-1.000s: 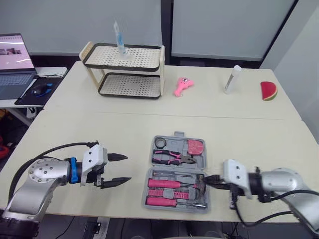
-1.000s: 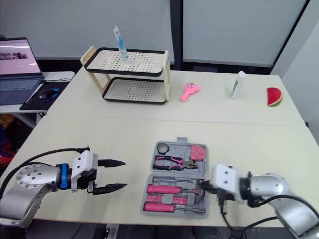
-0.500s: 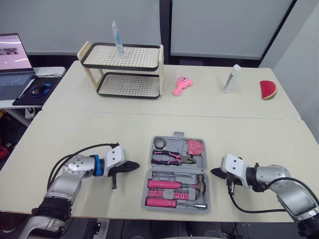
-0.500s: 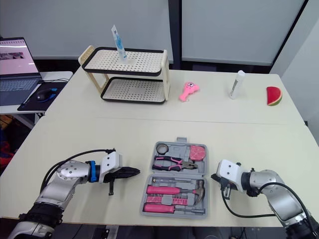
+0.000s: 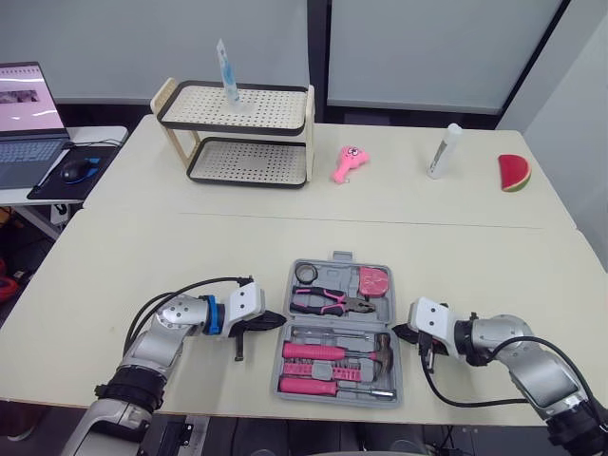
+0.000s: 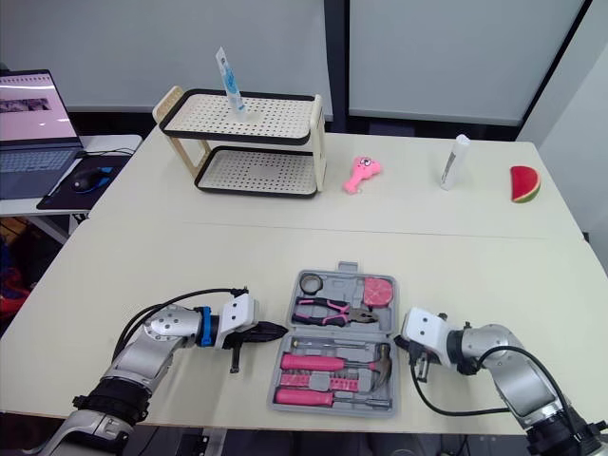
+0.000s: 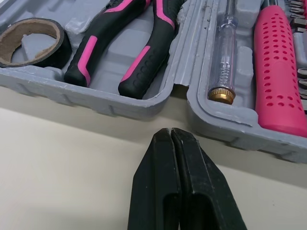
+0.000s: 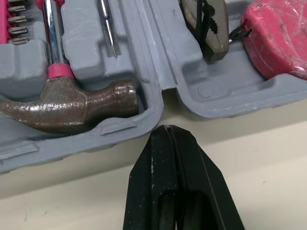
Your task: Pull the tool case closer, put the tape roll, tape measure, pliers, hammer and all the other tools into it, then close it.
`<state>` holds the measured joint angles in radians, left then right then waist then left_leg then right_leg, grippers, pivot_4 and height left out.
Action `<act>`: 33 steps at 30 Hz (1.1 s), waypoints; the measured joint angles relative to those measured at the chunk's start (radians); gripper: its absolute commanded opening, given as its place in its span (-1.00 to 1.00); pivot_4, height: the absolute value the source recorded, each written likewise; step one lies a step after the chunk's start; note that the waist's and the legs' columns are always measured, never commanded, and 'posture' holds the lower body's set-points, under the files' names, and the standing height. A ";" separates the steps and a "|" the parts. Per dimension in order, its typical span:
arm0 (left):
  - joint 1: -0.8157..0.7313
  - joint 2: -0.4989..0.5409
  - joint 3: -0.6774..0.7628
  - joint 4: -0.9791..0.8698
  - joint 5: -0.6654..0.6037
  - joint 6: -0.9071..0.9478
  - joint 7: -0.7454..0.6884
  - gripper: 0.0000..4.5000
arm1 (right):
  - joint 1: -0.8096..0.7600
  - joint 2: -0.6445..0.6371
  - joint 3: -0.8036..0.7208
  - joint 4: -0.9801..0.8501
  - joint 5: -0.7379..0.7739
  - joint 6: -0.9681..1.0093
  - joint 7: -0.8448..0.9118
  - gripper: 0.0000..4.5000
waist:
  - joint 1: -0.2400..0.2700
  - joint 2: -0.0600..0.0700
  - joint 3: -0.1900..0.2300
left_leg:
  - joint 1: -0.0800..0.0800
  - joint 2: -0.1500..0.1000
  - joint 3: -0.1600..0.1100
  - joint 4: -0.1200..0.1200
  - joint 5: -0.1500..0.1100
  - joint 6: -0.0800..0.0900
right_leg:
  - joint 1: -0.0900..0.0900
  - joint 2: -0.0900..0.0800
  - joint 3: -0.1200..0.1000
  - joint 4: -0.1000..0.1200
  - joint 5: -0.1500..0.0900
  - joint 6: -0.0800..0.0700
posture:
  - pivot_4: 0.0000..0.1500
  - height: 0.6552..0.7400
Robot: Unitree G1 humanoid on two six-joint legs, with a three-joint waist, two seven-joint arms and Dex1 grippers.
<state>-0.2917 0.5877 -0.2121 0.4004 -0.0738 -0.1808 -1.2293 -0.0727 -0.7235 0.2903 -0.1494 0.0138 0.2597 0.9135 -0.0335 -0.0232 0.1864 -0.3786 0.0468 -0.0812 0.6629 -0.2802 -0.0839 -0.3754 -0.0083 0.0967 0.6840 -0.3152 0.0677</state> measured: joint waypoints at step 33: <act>0.076 -0.015 -0.009 -0.097 0.024 0.002 0.022 -0.99 | 0.009 -0.002 0.004 -0.045 -0.024 0.057 0.047 -1.00 | 0.001 0.002 -0.001 | 0.000 0.000 0.000 0.000 0.000 0.000 | 0.001 0.000 0.000 -0.001 0.000 0.000 | 1.00 0.88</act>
<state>-0.2152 0.5723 -0.2213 0.3035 -0.0502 -0.1783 -1.2075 -0.0635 -0.7256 0.2945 -0.1947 -0.0097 0.3164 0.9602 -0.0321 -0.0214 0.1853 -0.3782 0.0467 -0.0814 0.6625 -0.2803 -0.0839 -0.3744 -0.0086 0.0962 0.6830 -0.3150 0.0680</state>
